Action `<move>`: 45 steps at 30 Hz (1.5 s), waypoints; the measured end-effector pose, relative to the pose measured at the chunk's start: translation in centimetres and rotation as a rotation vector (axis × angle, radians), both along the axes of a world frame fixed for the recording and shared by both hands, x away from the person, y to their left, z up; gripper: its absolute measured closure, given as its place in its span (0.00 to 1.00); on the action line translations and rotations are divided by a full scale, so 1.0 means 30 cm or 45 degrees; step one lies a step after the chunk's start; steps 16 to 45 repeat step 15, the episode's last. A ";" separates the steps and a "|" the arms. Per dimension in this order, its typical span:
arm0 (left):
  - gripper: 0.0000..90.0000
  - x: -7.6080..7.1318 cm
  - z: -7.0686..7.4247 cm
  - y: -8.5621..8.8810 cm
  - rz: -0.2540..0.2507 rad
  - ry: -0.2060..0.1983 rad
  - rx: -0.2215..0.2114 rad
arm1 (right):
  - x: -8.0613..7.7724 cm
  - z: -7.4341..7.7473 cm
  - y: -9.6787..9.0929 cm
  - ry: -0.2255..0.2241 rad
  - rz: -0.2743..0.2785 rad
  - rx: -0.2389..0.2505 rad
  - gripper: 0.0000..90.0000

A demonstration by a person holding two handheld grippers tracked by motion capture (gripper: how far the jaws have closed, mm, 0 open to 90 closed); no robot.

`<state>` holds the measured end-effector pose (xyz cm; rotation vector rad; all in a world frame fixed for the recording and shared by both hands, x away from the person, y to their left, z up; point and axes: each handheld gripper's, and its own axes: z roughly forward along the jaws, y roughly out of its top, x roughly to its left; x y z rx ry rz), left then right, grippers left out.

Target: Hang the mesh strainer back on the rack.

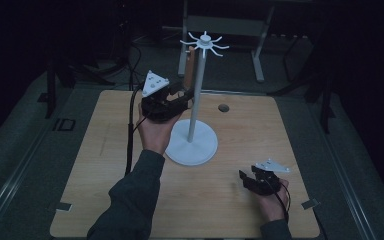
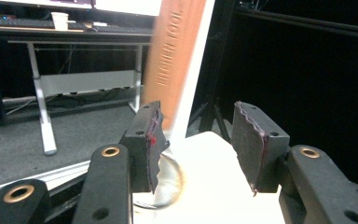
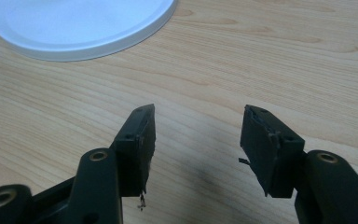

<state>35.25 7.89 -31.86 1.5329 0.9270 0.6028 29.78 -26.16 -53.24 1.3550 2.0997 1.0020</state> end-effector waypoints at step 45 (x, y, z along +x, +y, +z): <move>0.54 -0.025 -0.023 0.013 -0.001 0.017 0.095 | 0.009 -0.019 -0.011 0.010 -0.024 -0.048 0.49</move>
